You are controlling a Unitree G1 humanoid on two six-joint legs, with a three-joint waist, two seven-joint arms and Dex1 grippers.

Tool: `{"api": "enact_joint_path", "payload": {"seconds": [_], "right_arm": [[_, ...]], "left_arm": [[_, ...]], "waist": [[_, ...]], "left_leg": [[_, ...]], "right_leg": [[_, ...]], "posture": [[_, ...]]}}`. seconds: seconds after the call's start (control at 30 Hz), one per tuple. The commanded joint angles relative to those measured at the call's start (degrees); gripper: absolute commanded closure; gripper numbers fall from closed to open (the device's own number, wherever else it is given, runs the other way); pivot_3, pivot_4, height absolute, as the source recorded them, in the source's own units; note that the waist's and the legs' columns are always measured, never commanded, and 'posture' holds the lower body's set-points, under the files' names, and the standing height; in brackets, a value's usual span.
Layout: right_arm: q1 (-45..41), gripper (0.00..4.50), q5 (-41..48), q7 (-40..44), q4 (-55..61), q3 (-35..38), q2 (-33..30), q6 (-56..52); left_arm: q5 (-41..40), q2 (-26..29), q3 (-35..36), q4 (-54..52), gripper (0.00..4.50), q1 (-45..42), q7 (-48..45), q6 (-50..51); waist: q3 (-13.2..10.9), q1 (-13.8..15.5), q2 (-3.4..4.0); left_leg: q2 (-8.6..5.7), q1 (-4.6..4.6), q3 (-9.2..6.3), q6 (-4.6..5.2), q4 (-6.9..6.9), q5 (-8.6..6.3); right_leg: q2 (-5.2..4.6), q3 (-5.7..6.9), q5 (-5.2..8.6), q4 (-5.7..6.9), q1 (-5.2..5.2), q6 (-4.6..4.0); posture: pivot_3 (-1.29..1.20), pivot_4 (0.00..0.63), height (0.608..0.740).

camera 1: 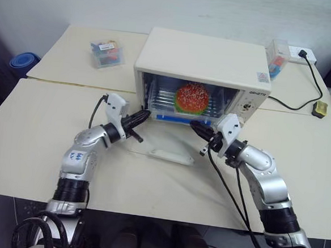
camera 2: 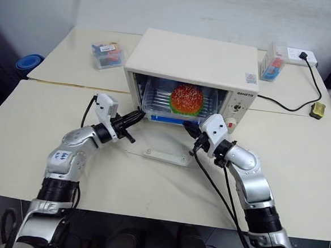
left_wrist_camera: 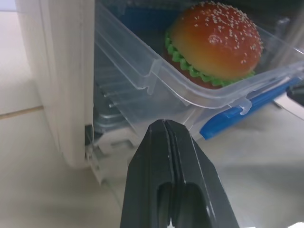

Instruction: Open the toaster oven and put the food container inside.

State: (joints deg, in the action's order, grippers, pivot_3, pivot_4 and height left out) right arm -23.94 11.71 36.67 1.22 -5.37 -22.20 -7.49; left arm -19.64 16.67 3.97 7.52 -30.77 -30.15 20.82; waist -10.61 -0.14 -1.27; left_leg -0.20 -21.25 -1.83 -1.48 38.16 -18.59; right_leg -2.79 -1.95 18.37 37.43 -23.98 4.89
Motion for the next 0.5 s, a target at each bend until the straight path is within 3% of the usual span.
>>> {"api": "enact_joint_path", "payload": {"seconds": [0.03, 0.3, 0.5], "right_arm": [[-3.0, 4.45, -2.0, -1.9, -3.2, -0.2, 2.3, 3.6], [-7.1, 4.45, -4.8, -5.9, -10.1, 0.0, 6.8, 6.4], [-3.5, 4.45, 0.4, 0.9, -0.3, 0.8, 2.6, -0.5]], "left_arm": [[0.8, -2.0, 0.3, 1.3, 4.50, -2.8, 1.8, -2.8], [0.0, -0.2, 1.3, -3.5, 4.50, -0.5, 1.9, 0.4], [-6.6, 10.6, 4.9, -16.5, 4.50, 8.8, -6.2, 9.1]], "waist": [[0.0, 0.0, 0.00], [0.0, -0.2, 0.00], [0.0, -1.6, 0.00]], "left_leg": [[0.00, -0.01, 0.01, -0.01, 0.01, 0.01], [0.00, -0.02, 0.03, -0.03, 0.02, 0.02], [0.06, -0.09, 0.07, -0.10, -0.08, 0.05]], "right_leg": [[0.00, 0.00, 0.00, 0.01, -0.02, 0.00], [0.00, -0.03, -0.01, 0.05, -0.05, 0.02], [0.02, -0.13, -0.01, 0.21, -0.26, 0.01]], "posture": [[0.00, 0.150, 0.740], [0.00, 0.150, 0.740], [0.00, 0.150, 0.740]]}}
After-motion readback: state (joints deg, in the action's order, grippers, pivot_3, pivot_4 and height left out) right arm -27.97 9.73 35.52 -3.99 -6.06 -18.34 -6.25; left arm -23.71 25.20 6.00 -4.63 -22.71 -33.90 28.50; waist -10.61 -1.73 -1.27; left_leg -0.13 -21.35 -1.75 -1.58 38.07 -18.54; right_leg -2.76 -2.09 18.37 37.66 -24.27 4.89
